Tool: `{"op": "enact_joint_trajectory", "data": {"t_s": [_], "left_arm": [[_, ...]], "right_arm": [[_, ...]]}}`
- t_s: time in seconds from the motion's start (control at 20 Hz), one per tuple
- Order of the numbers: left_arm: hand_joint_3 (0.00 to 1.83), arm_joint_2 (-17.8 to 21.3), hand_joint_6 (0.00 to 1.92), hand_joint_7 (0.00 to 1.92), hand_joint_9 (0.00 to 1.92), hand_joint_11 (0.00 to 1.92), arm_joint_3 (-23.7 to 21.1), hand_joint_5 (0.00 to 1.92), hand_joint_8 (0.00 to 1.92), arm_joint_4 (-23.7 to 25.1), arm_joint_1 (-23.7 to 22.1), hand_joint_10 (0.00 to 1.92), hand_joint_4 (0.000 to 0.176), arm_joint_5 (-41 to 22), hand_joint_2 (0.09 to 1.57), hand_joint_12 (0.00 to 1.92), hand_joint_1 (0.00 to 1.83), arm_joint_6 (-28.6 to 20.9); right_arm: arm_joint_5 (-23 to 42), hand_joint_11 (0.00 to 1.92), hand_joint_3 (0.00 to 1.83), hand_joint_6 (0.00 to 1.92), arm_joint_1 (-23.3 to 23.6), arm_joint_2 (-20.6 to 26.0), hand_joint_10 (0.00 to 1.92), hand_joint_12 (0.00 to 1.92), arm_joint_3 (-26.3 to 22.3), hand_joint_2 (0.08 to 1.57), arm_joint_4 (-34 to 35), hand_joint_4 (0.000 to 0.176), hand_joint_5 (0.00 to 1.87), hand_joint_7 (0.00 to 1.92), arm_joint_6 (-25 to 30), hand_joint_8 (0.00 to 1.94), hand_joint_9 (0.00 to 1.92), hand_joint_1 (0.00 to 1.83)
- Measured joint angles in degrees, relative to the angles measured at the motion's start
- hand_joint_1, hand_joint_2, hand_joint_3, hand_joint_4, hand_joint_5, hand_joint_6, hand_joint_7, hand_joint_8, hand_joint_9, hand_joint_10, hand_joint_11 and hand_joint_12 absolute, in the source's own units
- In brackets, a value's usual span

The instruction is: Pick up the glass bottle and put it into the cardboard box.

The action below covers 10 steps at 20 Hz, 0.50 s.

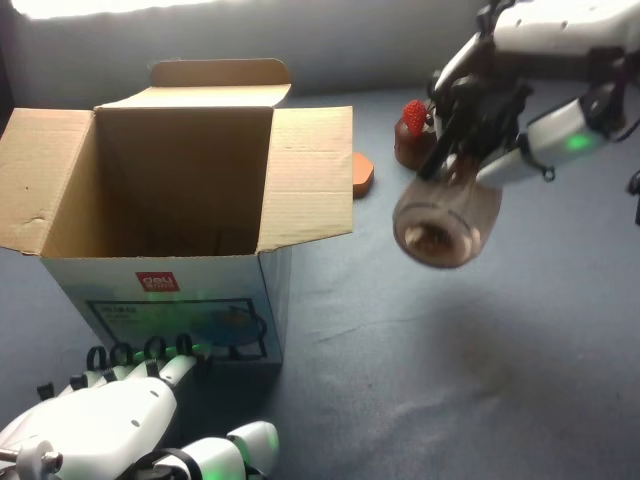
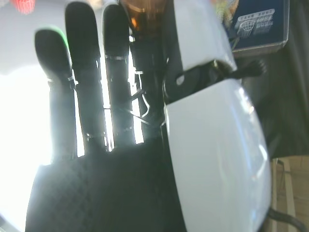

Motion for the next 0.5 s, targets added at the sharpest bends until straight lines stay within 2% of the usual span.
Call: {"op": "enact_joint_trajectory", "data": {"t_s": [0.05,0.15,0.2,0.25,0.5], "left_arm": [[0.00,0.0,0.01,0.04,0.01,0.00,0.0,0.04,0.00,0.0,0.0,0.00,0.000,0.0,1.26,0.00,0.00,0.0],[0.00,0.0,0.01,0.04,0.01,0.00,0.0,0.04,0.00,0.2,0.0,0.00,0.000,0.0,1.26,0.00,0.00,0.0],[0.00,0.0,0.00,0.04,0.01,0.00,0.0,0.04,0.00,0.1,0.0,0.00,0.000,0.1,1.26,0.00,0.00,-0.2],[0.00,0.0,0.00,0.04,0.01,0.00,-0.1,0.04,0.00,0.1,0.0,0.00,0.000,0.1,1.26,0.00,0.00,-0.5],[0.00,0.0,0.00,0.04,0.01,0.00,-0.3,0.04,0.00,0.1,0.0,0.00,0.000,0.3,1.26,0.00,0.00,-0.6]], "right_arm": [[0.3,0.61,0.00,1.10,0.9,0.7,1.17,1.49,-0.2,1.11,0.0,0.000,0.87,1.08,0.1,0.90,0.88,1.35],[0.5,0.60,0.00,1.12,3.3,2.6,1.25,1.49,-0.5,1.12,0.1,0.000,0.85,1.06,0.1,0.93,0.85,1.37],[0.3,0.60,0.00,1.10,4.6,3.4,1.09,1.51,-0.5,1.12,0.0,0.000,0.88,1.07,0.2,0.94,0.88,1.26],[0.1,0.60,0.00,1.10,5.5,3.9,1.01,1.51,-0.5,1.12,-0.1,0.000,0.88,1.07,0.4,0.94,0.90,1.24],[1.4,0.61,0.00,1.10,8.1,4.2,0.98,1.52,-0.5,1.11,0.7,0.000,0.89,1.09,3.0,0.91,0.94,1.23]]}}
